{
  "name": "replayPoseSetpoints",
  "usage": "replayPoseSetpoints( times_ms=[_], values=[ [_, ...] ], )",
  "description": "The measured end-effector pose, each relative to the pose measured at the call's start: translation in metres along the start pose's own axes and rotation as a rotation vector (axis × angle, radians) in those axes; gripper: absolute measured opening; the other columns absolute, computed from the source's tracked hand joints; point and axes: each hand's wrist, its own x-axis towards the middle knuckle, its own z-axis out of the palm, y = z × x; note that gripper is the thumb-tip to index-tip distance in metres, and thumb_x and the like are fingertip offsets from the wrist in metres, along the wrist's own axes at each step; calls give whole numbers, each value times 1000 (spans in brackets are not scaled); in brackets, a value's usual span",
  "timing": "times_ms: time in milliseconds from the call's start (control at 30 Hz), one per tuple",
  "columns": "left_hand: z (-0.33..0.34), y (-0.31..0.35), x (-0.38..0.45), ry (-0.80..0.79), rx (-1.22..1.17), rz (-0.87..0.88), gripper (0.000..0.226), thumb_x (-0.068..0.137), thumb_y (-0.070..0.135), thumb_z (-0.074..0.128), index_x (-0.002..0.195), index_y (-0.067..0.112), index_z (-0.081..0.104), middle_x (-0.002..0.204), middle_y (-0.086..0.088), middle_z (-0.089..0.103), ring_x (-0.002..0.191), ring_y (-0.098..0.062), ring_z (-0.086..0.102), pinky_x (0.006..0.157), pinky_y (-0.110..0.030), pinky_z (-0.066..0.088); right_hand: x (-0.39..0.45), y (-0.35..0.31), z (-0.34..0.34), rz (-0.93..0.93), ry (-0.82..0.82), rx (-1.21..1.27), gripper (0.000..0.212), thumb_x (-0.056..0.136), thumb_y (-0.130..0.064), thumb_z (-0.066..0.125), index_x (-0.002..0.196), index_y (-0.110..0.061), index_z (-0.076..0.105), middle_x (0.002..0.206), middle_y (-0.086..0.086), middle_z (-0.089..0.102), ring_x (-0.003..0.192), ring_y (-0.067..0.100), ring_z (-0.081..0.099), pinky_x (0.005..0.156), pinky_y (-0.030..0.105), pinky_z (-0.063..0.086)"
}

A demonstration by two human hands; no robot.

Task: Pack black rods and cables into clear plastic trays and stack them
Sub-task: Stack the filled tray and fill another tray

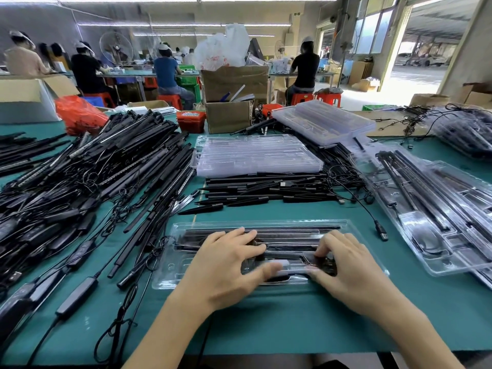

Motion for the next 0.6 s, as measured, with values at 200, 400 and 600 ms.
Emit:
replayPoseSetpoints(
  times_ms=[200,400,600],
  values=[
    [7,-5,2,-7,-15,6,45,101,59,39,142,44,46,160,27,23,148,9,4,123,-28,-5,7,15,-22,73,-278,269,57,66,-80,63,92,-30,54,100,-17,53,103,2,47,88,23,41],
    [16,8,12,-57,101,16,63,103,56,25,159,36,3,166,22,2,148,7,-14,124,-36,-11,28,3,-9,162,-65,102,37,80,-53,74,83,-21,55,91,-5,55,96,16,49,87,34,45],
    [25,21,23,-67,160,-32,60,104,55,21,159,40,3,167,16,-10,150,-4,-20,122,-42,-15,53,-29,7,170,-133,1,41,78,-58,73,92,-26,51,98,-5,48,106,20,41,97,36,38]
  ],
)
